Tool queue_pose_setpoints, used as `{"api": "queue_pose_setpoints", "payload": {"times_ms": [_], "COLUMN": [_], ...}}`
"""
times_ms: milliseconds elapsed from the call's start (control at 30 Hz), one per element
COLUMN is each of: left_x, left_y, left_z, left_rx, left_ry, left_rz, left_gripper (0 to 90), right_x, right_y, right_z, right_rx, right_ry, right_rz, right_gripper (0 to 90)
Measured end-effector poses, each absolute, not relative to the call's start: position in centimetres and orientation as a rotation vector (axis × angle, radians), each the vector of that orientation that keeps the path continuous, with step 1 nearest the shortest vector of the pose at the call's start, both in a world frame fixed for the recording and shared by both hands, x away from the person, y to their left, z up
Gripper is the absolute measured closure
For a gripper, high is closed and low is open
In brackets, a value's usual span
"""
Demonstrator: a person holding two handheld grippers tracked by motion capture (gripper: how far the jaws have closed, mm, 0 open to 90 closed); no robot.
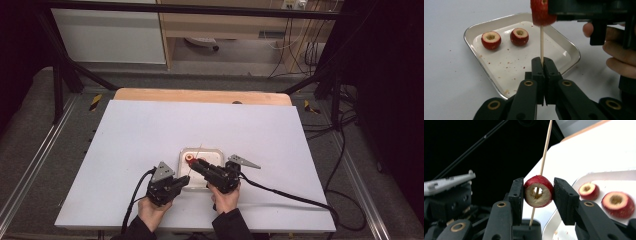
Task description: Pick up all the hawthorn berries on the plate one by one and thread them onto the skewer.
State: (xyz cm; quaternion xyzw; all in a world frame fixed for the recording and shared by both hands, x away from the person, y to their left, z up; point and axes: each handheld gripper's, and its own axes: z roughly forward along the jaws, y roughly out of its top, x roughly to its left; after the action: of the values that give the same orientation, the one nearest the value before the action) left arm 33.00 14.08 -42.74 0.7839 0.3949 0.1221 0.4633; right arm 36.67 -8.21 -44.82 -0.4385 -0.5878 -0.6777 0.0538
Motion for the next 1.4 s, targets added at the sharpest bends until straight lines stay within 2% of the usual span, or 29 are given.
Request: {"api": "queue_pose_setpoints", "payload": {"times_ms": [433,700,833,1100,1400], "left_x": [33.2,33.0,33.0,33.0,33.1], "left_y": [13.9,14.3,15.1,16.7,18.7], "left_z": [-42.8,-42.6,-42.4,-42.3,-42.4], "left_rx": [1.936,1.936,1.940,1.967,2.011], "left_ry": [0.964,0.939,0.932,0.912,0.879], "left_rz": [0.305,0.315,0.325,0.339,0.343], "left_gripper": [88.5,88.5,88.5,88.5,88.3], "right_x": [35.7,35.5,35.6,37.0,38.8], "right_y": [-7.6,-8.0,-8.7,-10.4,-11.8], "right_z": [-46.0,-45.2,-43.9,-42.3,-41.7], "right_rx": [-1.315,-1.290,-1.289,-1.295,-1.260], "right_ry": [-1.827,-1.883,-1.973,-2.244,-2.552], "right_rz": [-2.018,-2.036,-2.050,-1.894,-1.594], "right_gripper": [61.9,58.6,51.6,28.7,15.0]}}
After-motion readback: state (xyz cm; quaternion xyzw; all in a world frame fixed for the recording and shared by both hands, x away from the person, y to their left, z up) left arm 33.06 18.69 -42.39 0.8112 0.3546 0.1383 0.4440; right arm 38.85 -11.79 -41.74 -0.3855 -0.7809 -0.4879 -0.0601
